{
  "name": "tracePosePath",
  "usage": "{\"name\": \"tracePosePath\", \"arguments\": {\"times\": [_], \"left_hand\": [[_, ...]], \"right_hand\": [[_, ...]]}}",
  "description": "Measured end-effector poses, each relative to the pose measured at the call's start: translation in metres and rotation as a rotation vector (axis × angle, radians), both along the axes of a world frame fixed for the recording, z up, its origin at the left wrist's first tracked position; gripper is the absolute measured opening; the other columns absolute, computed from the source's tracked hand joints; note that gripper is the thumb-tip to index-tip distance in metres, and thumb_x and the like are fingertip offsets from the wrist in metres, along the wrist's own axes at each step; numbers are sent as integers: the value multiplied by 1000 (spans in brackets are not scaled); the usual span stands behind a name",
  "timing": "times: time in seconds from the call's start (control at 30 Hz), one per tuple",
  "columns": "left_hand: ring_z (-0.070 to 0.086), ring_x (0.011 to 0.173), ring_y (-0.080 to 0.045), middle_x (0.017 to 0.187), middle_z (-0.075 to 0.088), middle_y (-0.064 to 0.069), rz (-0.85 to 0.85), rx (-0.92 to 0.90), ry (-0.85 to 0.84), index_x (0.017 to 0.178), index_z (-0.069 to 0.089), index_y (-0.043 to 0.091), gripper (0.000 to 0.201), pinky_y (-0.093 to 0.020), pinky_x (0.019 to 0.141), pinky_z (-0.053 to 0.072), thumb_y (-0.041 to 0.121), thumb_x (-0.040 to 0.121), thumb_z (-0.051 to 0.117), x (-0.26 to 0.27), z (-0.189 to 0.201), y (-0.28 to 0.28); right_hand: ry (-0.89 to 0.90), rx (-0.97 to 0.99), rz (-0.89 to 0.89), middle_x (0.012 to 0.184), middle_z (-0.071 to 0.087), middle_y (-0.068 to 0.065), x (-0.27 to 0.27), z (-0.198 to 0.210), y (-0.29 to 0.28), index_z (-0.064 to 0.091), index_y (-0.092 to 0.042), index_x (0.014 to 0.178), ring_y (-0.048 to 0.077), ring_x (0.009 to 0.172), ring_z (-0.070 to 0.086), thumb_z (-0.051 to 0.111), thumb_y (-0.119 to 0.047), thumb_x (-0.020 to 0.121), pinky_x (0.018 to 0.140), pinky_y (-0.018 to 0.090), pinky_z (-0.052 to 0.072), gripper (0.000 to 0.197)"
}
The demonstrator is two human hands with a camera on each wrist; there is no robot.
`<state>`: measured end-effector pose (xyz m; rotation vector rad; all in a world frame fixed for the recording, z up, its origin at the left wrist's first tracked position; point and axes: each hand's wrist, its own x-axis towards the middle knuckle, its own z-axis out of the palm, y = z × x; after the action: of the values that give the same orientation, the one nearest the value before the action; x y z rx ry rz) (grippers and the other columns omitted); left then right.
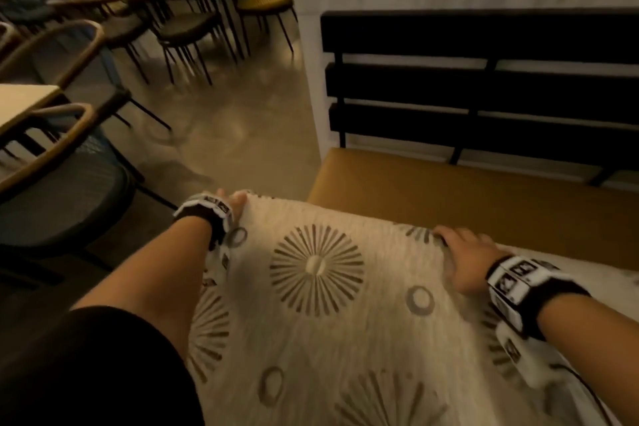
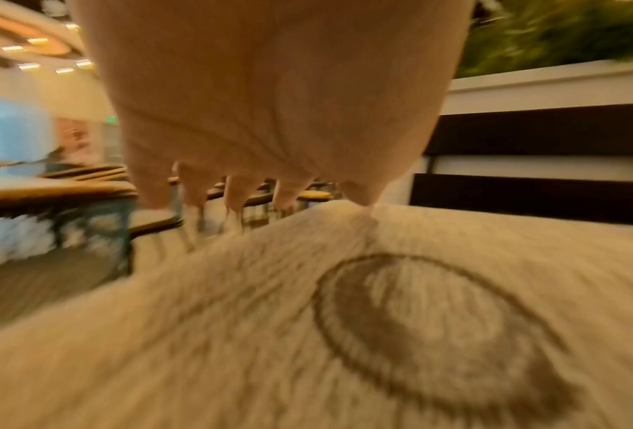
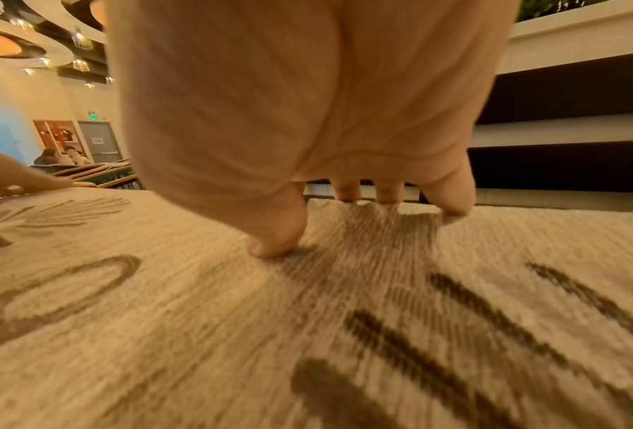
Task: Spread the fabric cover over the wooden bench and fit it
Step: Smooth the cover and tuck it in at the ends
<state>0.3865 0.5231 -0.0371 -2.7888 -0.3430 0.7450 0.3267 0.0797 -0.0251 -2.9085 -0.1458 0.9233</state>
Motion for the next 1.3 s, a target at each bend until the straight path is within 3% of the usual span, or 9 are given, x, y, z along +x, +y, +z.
{"name": "tracePosePath", "arguments": {"times": [0.13,0.4,0.6,0.7,0.83,0.97,1.03,1.2,1.3], "left_hand": [[24,141,-36,155,25,-14,-4,-187,-247,149,27,18,61,-48,114,26,49,97,36,-17,28,-55],[35,133,-33,144,40,-16,-125,-614,-354,140,41,12,68,-42,110,31,55,87,42,-202,39,-186],[38,130,-38,140,44,-14,-230,-538,-185,138,42,17,74,-47,106,36,63,82,29,-373,9,-271],[16,145,-33,156,24,-11,-109,-557,-158,147,28,22,71,-46,117,20,60,87,31,-451,15,-312],[1,148,-28,162,6,-5,-173,-544,-189,152,14,27,64,-46,119,4,55,96,27,-530,22,-379],[-1,149,-28,162,4,-5,-248,-528,-188,152,10,27,77,-46,118,2,63,84,7,-573,25,-428],[-3,149,-27,162,2,-4,-284,-553,-189,152,8,28,85,-45,119,1,63,76,-3,-590,25,-438],[-6,149,-27,162,-2,-6,-361,-530,-213,153,6,23,70,-43,118,-4,48,88,0,-605,11,-442],[-5,149,-29,162,-2,-5,-338,-489,-164,153,6,27,75,-45,118,-2,54,84,-7,-607,-10,-435]], "right_hand": [[-35,42,-11,150,28,10,-7,6,4,14,-30,148,38,132,33,51,-29,87,111,40,29,71],[-94,-10,118,162,-8,1,-64,32,-3,11,-30,151,29,149,-6,38,-19,94,116,57,6,64],[-29,188,192,159,15,11,-227,49,-58,26,-23,148,30,147,12,37,-38,95,117,51,18,56],[9,268,124,158,17,11,-328,61,-109,27,-23,147,28,146,13,39,-38,96,116,48,20,55],[22,299,-36,162,4,8,-439,60,-154,14,-25,152,28,148,5,34,-43,98,118,47,15,60],[165,518,-427,162,-8,2,-523,40,-153,6,-28,153,24,149,-9,34,-52,96,120,44,3,68],[211,526,-384,162,-7,1,-556,37,-152,5,-28,153,23,148,-10,31,-54,96,121,45,2,68],[-237,337,-99,162,-5,-1,-561,27,-136,7,-28,153,20,149,-7,20,-41,101,120,43,-2,54],[-232,193,1,162,-3,-1,-552,-4,-132,5,-30,152,19,149,-6,14,-45,100,121,42,-4,55]]}}
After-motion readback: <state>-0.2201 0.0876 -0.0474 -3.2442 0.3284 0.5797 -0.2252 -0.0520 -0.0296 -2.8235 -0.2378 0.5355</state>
